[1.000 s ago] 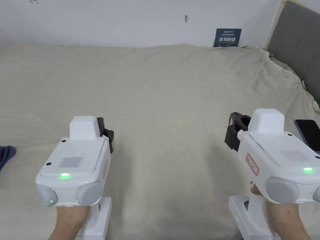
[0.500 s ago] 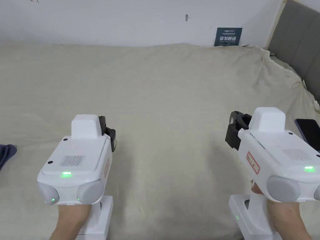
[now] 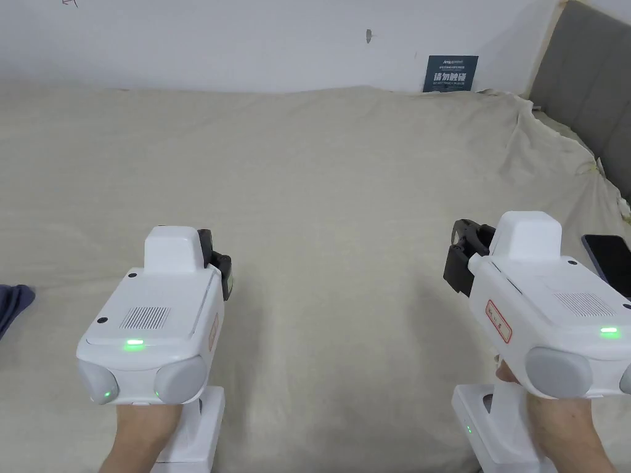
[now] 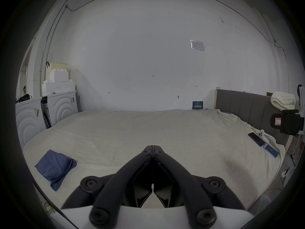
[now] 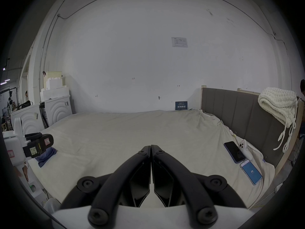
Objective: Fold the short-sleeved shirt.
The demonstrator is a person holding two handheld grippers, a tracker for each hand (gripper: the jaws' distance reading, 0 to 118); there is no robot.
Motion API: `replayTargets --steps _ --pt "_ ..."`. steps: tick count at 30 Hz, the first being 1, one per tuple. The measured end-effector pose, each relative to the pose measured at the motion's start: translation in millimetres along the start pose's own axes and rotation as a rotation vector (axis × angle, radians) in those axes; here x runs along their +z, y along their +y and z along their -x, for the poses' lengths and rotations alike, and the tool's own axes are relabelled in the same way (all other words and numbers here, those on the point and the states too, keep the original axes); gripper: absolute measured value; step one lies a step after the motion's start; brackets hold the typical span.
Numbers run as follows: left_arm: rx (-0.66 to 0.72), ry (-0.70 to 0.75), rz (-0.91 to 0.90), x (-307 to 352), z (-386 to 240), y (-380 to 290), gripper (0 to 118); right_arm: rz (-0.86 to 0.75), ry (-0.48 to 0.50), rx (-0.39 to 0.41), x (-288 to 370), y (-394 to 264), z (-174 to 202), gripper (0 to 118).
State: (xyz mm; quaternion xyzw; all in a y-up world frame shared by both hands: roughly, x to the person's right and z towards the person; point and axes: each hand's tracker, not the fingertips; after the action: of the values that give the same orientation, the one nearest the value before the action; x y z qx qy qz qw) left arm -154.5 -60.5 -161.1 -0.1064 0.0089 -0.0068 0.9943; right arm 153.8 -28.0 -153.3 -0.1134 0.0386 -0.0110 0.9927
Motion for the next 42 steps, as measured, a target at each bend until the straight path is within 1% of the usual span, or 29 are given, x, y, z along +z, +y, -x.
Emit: replayTargets --steps 12,15,16,17,18,19,20,21,22,23,24,27,28,30,32,35,39,42 --pt "0.003 -0.001 0.000 1 -2 0 0 0.004 0.006 0.006 0 2 1 0" --pt "0.030 -0.005 0.007 1 -2 0 1 0.045 0.008 0.019 0 5 5 0" --pt "0.035 -0.004 0.016 2 -2 0 14 0.071 0.010 0.028 0 7 7 8" --pt "0.047 -0.008 0.027 3 -2 -1 31 0.083 0.008 0.024 1 8 8 27" --pt "0.064 -0.013 0.048 3 -2 -1 56 0.114 0.036 0.007 1 8 8 55" --pt "0.083 -0.020 0.079 3 -2 -1 92 0.155 0.057 -0.010 0 9 8 97" --pt "0.099 -0.021 0.104 3 -3 -1 114 0.181 0.064 -0.033 -1 9 9 115" --pt "0.109 -0.025 0.112 3 -3 -1 118 0.192 0.068 -0.045 0 8 10 117" --pt "0.134 -0.091 0.072 11 -4 -1 118 0.178 0.090 -0.049 4 6 11 117" --pt "0.118 -0.048 0.116 13 -2 -4 118 0.221 0.089 -0.043 3 4 13 117" --pt "0.127 -0.042 0.163 13 -4 -6 118 0.270 0.095 -0.044 1 2 15 117" --pt "0.143 -0.030 0.279 14 -9 -18 118 0.459 0.119 -0.131 -11 -8 17 117" --pt "0.144 -0.028 0.309 14 -13 -24 118 0.519 0.116 -0.198 -15 -13 18 117" --pt "0.146 -0.035 0.343 16 -15 -36 118 0.622 0.096 -0.276 -21 -21 18 117" --pt "0.156 -0.042 0.377 18 -16 -48 118 0.665 0.042 -0.321 -22 -30 23 117" --pt "0.154 -0.047 0.420 17 -14 -61 118 0.726 -0.026 -0.267 -28 -35 29 117" --pt "0.167 -0.028 0.429 16 -11 -72 118 0.702 -0.125 -0.108 -36 -41 42 117" --pt "0.191 -0.027 0.419 6 -7 -77 118 0.710 -0.156 -0.034 -48 -46 49 117"
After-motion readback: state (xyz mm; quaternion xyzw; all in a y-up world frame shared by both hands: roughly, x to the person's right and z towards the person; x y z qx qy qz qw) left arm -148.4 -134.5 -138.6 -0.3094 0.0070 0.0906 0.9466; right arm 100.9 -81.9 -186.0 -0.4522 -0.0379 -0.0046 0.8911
